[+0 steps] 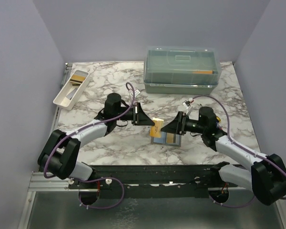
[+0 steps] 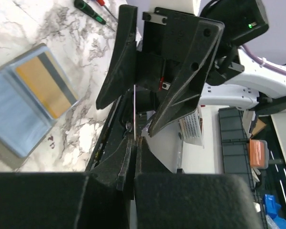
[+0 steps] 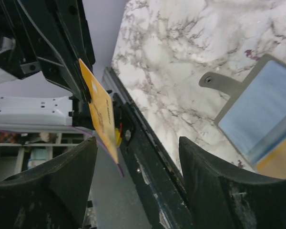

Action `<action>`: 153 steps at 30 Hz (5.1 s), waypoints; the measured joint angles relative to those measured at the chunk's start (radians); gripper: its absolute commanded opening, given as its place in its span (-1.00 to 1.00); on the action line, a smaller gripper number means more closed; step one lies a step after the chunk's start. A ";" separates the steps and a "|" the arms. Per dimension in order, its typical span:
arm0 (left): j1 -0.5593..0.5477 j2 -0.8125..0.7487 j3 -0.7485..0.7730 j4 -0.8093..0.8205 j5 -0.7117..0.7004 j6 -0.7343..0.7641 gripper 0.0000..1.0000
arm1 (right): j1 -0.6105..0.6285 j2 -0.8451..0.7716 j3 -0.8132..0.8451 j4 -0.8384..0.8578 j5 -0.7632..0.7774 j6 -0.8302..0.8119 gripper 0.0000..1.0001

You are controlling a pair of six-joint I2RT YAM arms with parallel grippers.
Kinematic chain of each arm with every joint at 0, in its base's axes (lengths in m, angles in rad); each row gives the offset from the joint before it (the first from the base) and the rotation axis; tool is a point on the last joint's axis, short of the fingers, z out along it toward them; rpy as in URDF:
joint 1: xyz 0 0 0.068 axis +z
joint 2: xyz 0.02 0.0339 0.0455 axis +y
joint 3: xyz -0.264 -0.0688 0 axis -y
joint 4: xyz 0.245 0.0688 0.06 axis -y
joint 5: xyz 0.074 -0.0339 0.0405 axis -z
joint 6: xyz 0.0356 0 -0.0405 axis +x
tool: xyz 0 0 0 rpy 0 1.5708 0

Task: Put the credit cards into the card holder
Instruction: Insert the credit card into the card holder.

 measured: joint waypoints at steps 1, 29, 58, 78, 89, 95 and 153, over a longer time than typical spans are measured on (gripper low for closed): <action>-0.010 0.000 -0.012 0.031 0.000 -0.013 -1.00 | 0.000 0.000 -0.021 0.049 -0.014 0.029 0.33; -0.068 0.163 -0.172 0.632 -0.126 -0.380 -0.10 | 0.011 0.109 -0.283 0.768 -0.048 0.436 -0.99; -0.158 0.354 0.118 -0.303 -0.368 0.048 -0.90 | -0.109 0.157 -0.071 -0.322 0.035 -0.114 -0.99; -0.164 0.360 0.126 -0.372 -0.453 0.081 -1.00 | -0.115 0.346 -0.022 -0.164 0.013 -0.111 -0.99; -0.170 0.360 0.126 -0.371 -0.459 0.080 -1.00 | -0.117 0.372 -0.036 -0.059 0.035 -0.073 -0.97; -0.176 0.356 0.127 -0.373 -0.470 0.074 -0.86 | -0.093 0.381 -0.065 0.008 0.049 -0.022 -0.47; -0.192 0.357 0.159 -0.431 -0.567 0.101 -0.89 | -0.001 0.373 0.208 -0.356 0.282 -0.247 0.23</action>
